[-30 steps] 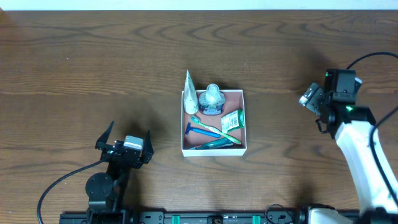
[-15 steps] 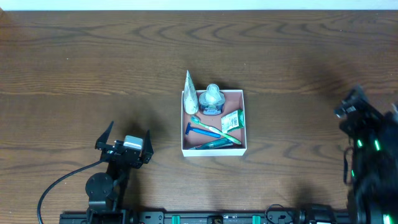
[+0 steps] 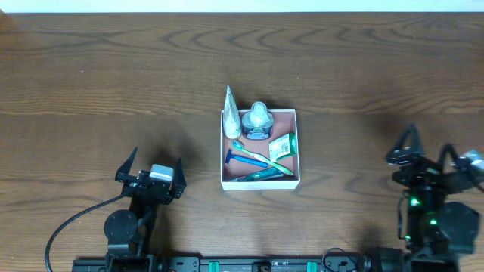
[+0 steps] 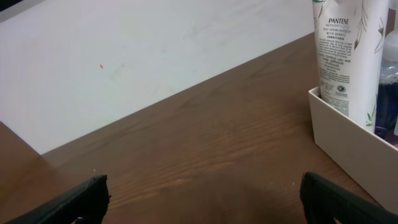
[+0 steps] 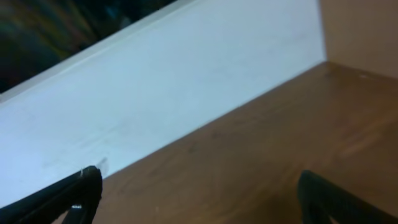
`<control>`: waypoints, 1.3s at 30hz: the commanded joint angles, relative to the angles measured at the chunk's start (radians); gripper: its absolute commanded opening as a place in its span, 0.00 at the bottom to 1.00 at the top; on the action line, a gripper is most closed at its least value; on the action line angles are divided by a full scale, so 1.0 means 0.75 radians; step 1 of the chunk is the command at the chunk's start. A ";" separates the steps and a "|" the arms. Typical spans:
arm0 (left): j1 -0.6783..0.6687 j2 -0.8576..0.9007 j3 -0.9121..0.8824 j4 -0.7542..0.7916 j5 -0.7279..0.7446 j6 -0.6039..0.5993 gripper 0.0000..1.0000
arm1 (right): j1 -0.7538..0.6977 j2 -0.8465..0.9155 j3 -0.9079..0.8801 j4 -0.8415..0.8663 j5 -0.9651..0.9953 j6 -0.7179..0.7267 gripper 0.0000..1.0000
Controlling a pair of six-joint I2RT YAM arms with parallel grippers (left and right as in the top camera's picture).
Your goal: Pack container
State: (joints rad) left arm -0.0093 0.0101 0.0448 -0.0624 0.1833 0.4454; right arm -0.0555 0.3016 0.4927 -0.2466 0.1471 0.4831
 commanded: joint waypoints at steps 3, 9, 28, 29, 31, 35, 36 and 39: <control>0.006 -0.008 -0.043 -0.014 -0.007 0.002 0.98 | 0.079 -0.137 -0.222 0.198 -0.102 -0.081 0.99; 0.006 -0.008 -0.043 -0.014 -0.007 0.003 0.98 | 0.150 -0.300 -0.393 0.322 -0.103 -0.343 0.99; 0.006 -0.008 -0.043 -0.014 -0.007 0.003 0.98 | 0.161 -0.396 -0.650 0.262 -0.223 -0.432 0.99; 0.006 -0.008 -0.043 -0.014 -0.007 0.003 0.98 | 0.161 -0.396 -0.650 0.227 -0.222 -0.433 0.99; 0.006 -0.008 -0.043 -0.014 -0.007 0.003 0.98 | 0.161 -0.396 -0.650 0.229 -0.217 -0.479 0.99; 0.006 -0.008 -0.043 -0.014 -0.007 0.003 0.98 | 0.161 -0.396 -0.650 0.229 -0.217 -0.527 0.99; 0.006 -0.008 -0.043 -0.014 -0.007 0.003 0.98 | 0.161 -0.396 -0.650 0.228 -0.217 -0.527 0.99; 0.006 -0.008 -0.043 -0.014 -0.007 0.003 0.98 | 0.161 -0.396 -0.650 0.228 -0.217 -0.527 0.99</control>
